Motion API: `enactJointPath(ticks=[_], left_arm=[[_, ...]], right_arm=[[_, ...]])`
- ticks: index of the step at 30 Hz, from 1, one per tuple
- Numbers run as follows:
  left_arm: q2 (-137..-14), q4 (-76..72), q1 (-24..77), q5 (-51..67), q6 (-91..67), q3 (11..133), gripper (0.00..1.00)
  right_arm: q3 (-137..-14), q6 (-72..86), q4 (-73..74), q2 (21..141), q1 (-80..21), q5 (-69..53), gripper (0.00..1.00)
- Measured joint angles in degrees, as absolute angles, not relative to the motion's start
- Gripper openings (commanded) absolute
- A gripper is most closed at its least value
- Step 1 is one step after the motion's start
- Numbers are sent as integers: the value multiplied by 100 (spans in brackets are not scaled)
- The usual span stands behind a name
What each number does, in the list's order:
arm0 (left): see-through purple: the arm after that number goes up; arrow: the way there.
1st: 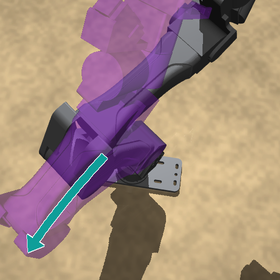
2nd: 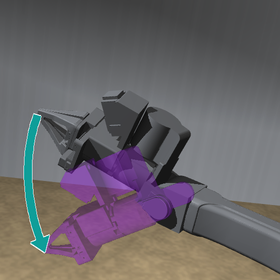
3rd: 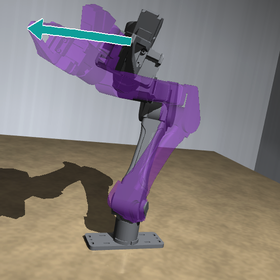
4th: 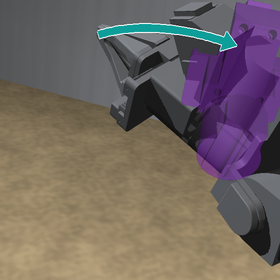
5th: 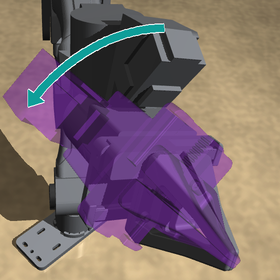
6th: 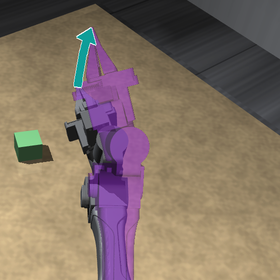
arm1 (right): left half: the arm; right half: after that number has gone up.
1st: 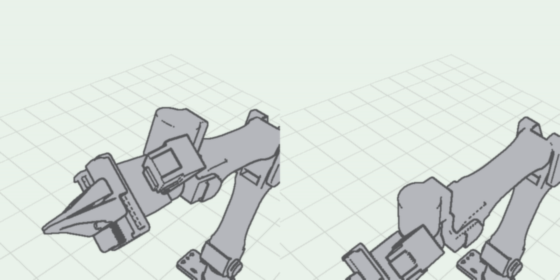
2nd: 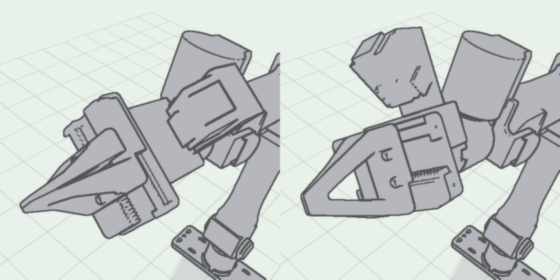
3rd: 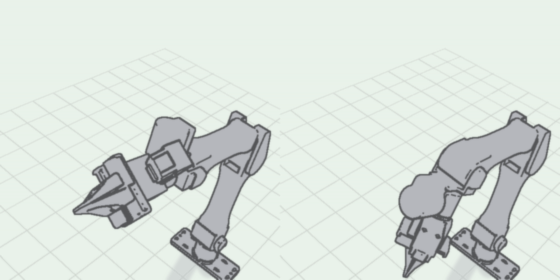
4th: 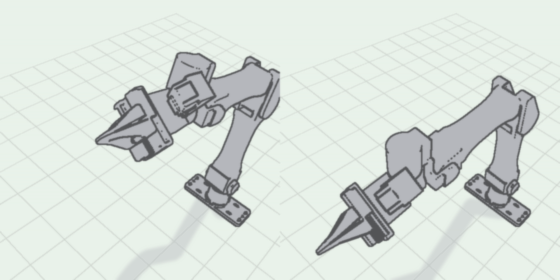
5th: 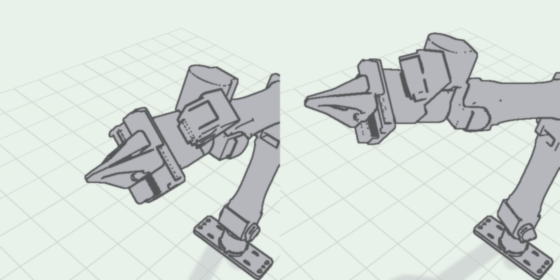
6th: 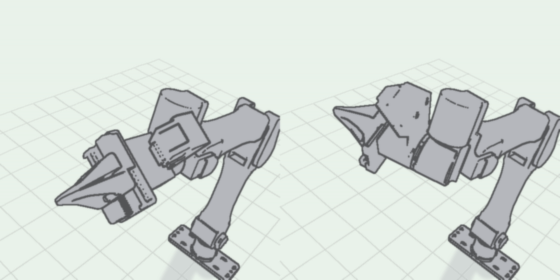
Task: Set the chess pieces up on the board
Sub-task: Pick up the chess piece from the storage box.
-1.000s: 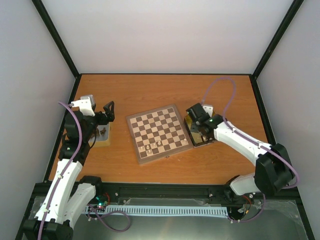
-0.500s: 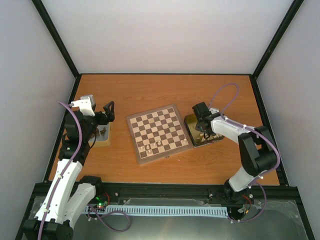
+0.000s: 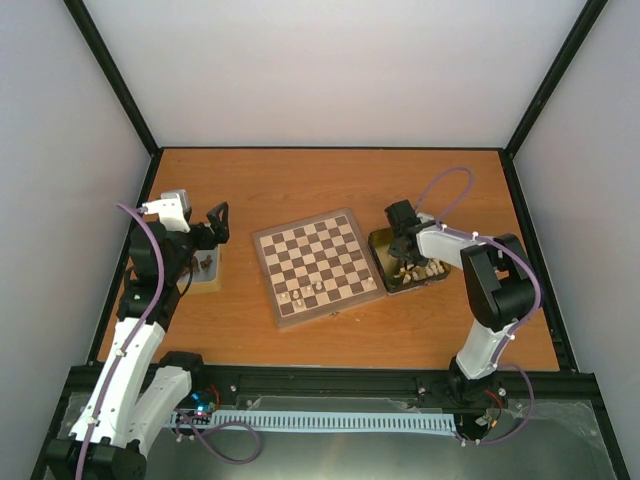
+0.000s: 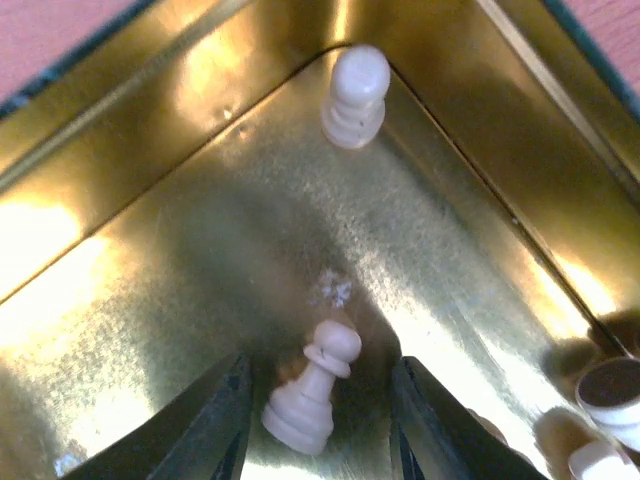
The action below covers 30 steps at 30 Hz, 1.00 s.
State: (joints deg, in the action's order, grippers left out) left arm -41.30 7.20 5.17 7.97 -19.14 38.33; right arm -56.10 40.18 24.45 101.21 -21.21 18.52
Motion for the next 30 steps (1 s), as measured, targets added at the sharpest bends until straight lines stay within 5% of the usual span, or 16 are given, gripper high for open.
enactJointPath(ticks=[8,24,30], left_arm=[[-4178,718,517,814,-1914,3833,100],[-4189,707,517,899,-1914,3833,100],[-4187,690,517,969,-1914,3833,100]], right_arm=[[-5649,4060,2237,10215,-2067,1863,28],[-5518,4250,2279,10090,-2053,1723,29],[-5468,4307,2318,10040,-2053,1712,20]])
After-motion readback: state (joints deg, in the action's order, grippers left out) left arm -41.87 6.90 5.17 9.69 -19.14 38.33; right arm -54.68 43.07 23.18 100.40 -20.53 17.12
